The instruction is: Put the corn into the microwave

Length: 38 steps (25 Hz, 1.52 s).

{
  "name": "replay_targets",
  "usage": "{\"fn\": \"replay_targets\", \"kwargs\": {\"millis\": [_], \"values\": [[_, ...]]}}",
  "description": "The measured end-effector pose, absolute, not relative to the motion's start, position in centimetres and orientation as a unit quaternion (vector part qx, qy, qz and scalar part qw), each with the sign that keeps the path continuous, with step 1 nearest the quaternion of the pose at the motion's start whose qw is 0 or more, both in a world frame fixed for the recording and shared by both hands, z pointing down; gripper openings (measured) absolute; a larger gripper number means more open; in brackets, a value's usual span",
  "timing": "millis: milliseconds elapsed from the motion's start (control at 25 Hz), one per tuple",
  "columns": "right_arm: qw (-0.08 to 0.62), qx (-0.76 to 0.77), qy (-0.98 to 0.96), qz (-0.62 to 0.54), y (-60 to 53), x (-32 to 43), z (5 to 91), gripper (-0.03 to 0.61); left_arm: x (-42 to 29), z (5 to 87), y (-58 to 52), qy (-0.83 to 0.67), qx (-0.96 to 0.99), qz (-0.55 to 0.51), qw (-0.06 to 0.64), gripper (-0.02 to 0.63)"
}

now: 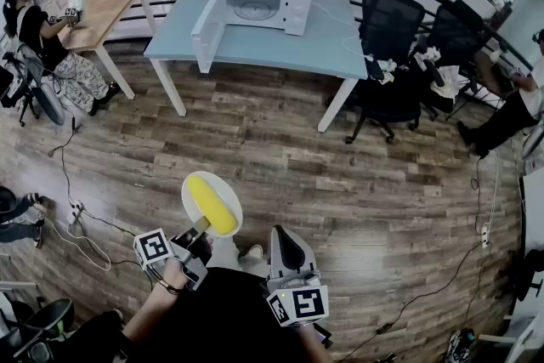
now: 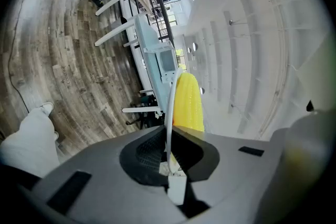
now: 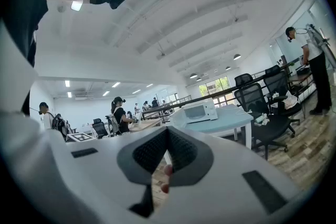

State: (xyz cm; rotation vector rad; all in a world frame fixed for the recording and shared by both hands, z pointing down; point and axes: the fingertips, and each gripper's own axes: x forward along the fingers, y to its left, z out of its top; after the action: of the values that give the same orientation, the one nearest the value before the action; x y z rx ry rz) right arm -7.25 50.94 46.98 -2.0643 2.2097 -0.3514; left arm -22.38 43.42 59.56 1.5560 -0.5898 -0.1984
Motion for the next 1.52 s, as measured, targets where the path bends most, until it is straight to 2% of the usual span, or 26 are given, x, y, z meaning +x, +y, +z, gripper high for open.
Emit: {"fn": "replay_targets", "kwargs": {"millis": [680,1520], "values": [[0.052,-0.644,0.754,-0.121,49.7,-11.0,47.2,0.008,-26.3,59.9,43.8,-0.29,0.681,-0.106,0.664,0.025],[0.039,-0.648,0.751,-0.124,48.9,-8.9,47.9,0.008,-23.7,60.7,42.7,-0.281,0.68,-0.105,0.669,0.025]]}}
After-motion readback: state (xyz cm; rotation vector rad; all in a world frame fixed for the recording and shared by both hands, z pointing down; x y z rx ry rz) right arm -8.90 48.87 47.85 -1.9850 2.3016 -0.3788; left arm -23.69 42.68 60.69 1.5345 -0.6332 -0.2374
